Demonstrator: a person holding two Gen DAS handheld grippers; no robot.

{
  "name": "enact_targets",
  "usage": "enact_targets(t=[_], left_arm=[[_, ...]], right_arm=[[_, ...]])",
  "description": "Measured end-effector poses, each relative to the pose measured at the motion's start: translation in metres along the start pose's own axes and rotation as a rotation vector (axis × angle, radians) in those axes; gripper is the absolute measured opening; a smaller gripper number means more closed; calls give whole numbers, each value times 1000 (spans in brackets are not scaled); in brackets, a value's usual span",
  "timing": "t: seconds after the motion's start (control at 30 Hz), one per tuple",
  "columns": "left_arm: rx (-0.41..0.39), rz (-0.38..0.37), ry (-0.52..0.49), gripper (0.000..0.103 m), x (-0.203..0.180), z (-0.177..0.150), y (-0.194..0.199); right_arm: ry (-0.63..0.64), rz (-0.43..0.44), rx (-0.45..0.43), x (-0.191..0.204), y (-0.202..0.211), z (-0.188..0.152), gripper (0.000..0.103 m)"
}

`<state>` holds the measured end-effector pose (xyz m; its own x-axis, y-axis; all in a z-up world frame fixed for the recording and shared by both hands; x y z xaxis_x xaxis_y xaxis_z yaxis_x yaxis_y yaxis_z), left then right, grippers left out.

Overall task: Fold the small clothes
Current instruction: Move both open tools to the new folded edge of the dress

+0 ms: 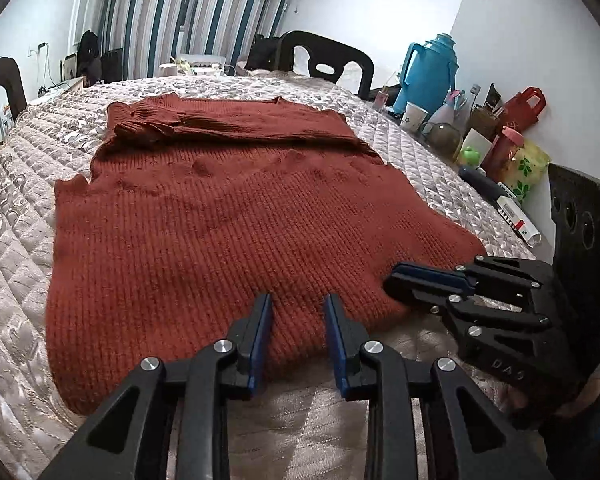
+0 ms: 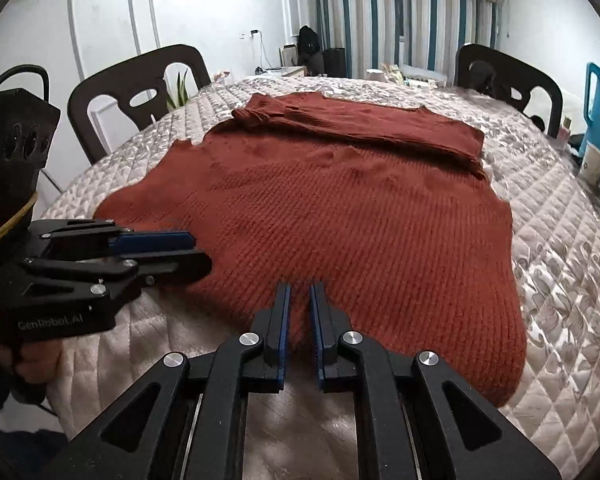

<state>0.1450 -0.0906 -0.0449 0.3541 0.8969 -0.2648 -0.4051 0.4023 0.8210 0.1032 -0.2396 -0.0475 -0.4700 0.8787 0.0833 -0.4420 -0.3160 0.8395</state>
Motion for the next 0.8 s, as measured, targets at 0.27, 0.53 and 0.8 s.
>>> enact_targets(t=[0.27,0.53,0.8], left_arm=[[-3,21,-29,35,-12,-1,-1],[-27,13,-41,35,-17,1,8],[3,12,-51,36,-22,1,-6]], right_arm=[[-45,-50,-49,-17,21,-6,12],[-116,-76,-46,-39,27,-15,13],[-147,-97,-49,-50,30,-21,13]])
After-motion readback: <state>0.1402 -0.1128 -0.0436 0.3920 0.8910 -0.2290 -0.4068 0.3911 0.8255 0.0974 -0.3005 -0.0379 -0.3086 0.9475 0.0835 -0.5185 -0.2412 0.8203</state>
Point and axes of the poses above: each gripper's, at about its wrist camera, not at the fingertips, and y roughly against the way its jaws point, x to its left, z to its top, the point moved 5 cm from there along -y, roughly the way its jaws point, and after that the axes turned 13 degrees about x, right-handed, at the moved point
